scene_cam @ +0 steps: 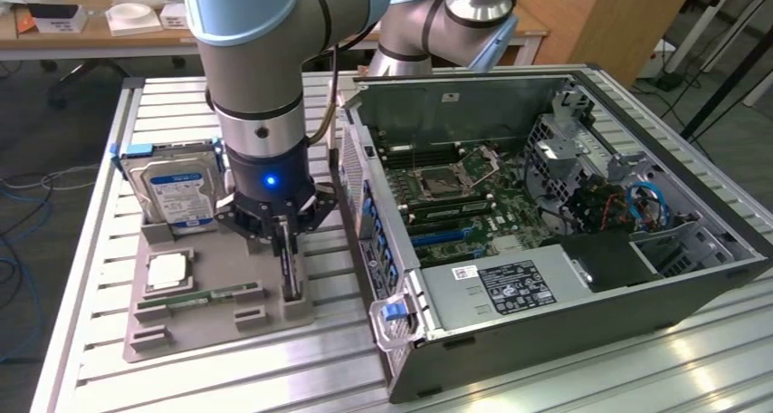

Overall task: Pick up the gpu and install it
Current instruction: 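Pick up the gpu and move the gpu toward the slot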

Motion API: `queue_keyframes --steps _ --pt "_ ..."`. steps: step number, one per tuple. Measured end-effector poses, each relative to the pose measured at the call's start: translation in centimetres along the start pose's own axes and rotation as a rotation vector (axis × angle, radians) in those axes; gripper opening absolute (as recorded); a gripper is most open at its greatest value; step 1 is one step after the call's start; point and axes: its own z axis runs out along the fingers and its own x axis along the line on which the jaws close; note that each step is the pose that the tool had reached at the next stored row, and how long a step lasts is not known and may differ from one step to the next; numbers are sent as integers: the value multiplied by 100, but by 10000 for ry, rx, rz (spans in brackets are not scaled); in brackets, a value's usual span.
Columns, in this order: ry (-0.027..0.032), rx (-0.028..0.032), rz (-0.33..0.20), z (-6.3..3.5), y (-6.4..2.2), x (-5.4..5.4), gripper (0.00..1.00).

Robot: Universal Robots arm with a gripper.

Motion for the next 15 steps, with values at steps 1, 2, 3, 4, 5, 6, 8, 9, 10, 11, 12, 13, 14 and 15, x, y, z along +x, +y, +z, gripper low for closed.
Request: queue_keyframes --steps 1,2,3,4,5,6,8,9,10,11,12,13,14,15 --pt "0 0 1 0 0 0 26" --pt "-1 0 0 0 0 0 26" --pt "0 -1 1 0 0 0 26" --pt "-1 -1 1 0 0 0 26" --pt "-1 -1 0 0 0 0 26" --pt "0 -1 0 0 0 0 26" --pt "-1 -1 0 0 0 0 26" --pt "-1 -2 0 0 0 0 26" --pt "-1 -1 0 0 0 0 26" --pt "-1 -1 0 0 0 0 26" --pt "-1 -1 0 0 0 0 26" --pt "-1 -1 0 0 0 0 26" --pt "-1 -1 0 0 0 0 26" --pt "-1 -1 0 0 0 0 26"
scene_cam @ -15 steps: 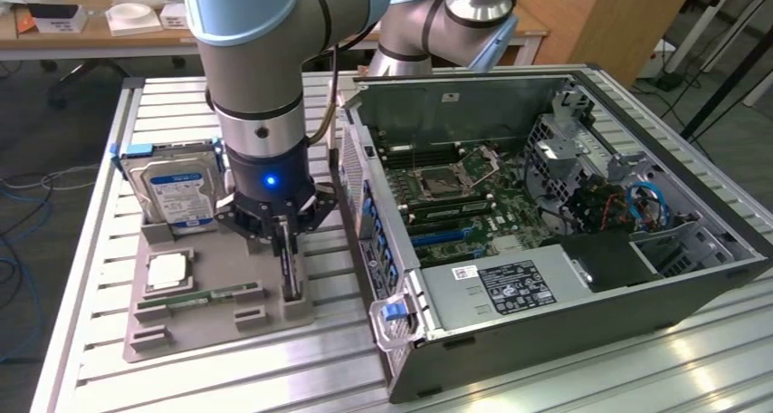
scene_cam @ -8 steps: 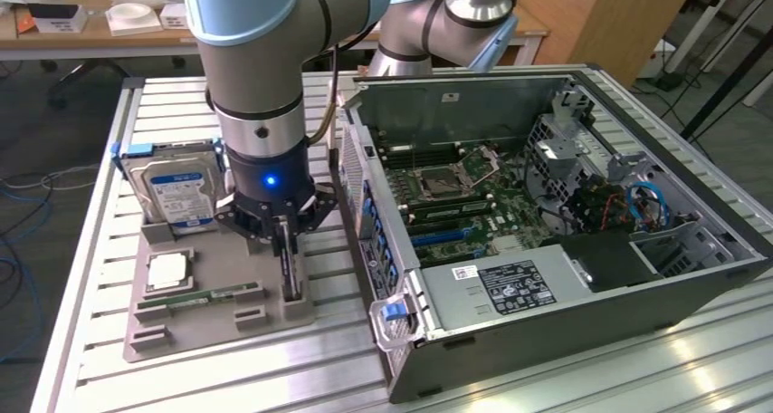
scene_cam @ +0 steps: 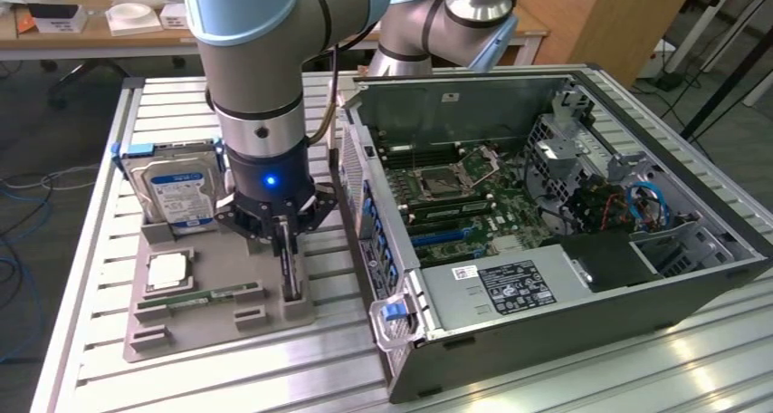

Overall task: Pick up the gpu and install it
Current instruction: 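Pick up the gpu and move the gpu toward the slot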

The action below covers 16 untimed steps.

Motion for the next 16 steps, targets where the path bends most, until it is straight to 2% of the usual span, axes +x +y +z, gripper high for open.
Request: queue_keyframes --steps 16 --pt "0 0 0 0 0 0 26"
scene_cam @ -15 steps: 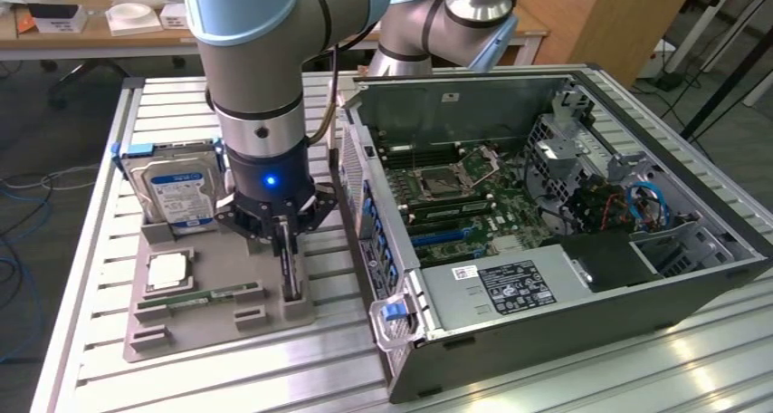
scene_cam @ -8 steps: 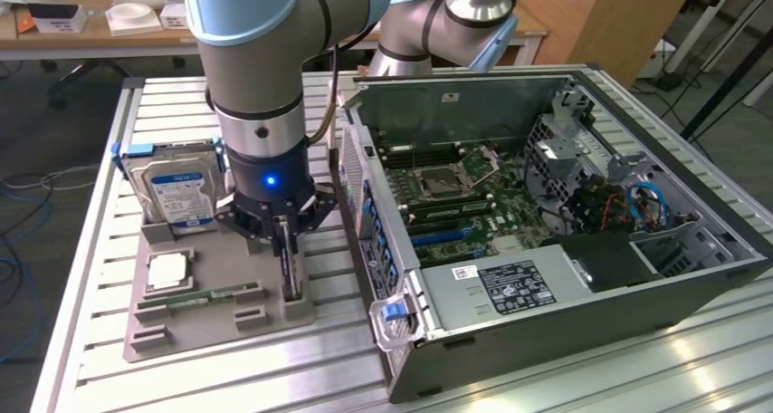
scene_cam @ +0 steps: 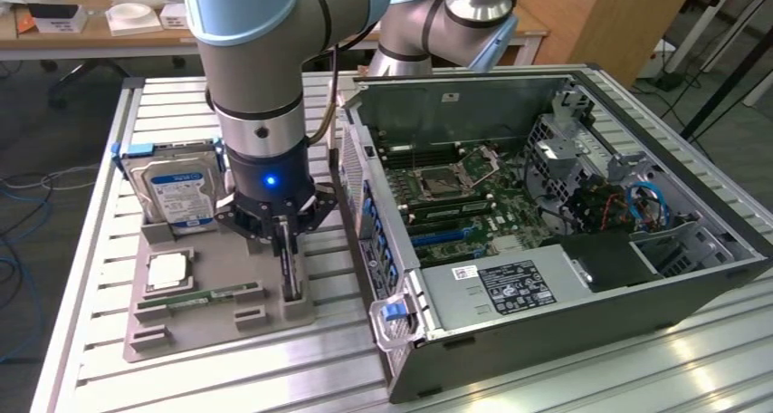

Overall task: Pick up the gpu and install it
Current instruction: 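Pick up the gpu and move the gpu toward the slot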

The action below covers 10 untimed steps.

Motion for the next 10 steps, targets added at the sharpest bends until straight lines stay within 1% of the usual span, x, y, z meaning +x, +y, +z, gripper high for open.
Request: queue_keyframes --steps 10 --pt "-3 -2 1 -5 0 -1 26"
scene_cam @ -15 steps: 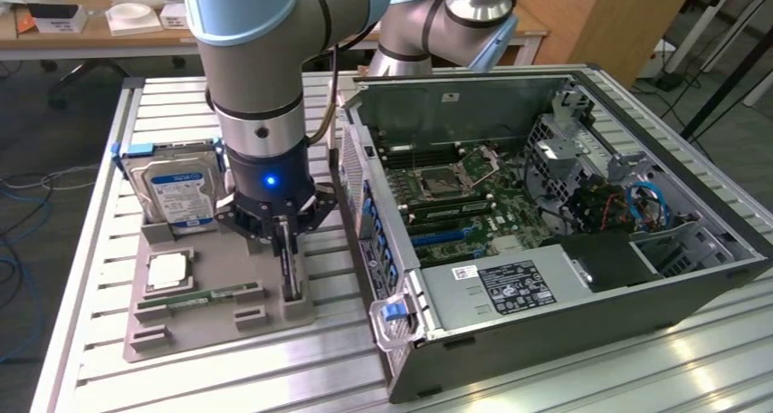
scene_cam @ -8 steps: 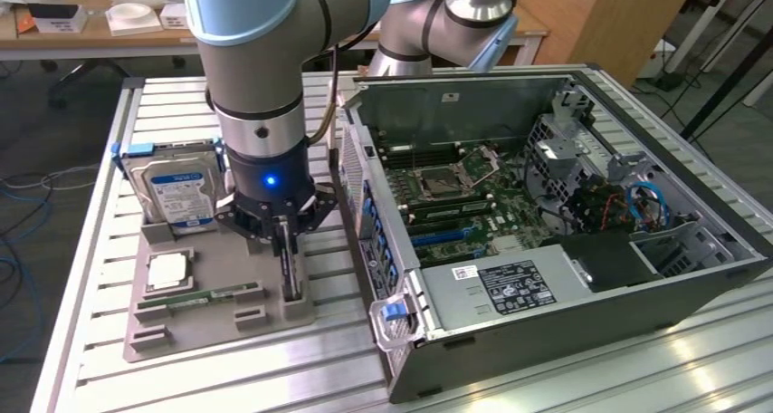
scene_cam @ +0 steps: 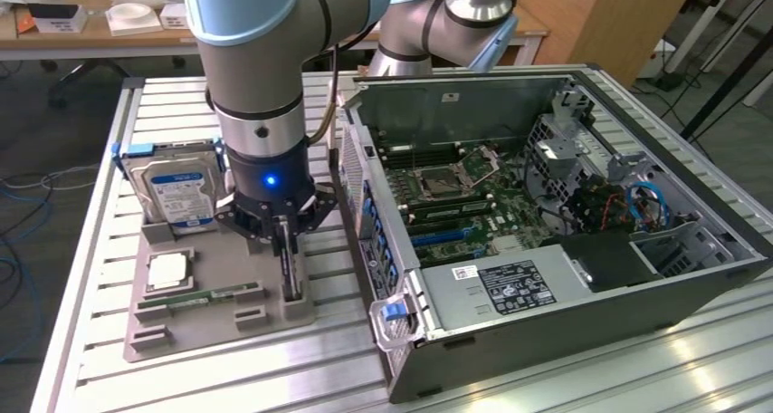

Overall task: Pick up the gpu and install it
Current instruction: 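Pick up the gpu and move the gpu toward the slot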

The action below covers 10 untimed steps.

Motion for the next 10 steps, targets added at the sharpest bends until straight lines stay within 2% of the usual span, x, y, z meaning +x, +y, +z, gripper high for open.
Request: queue_keyframes --steps 10 --pt "3 2 0 -63 -1 -2 26"
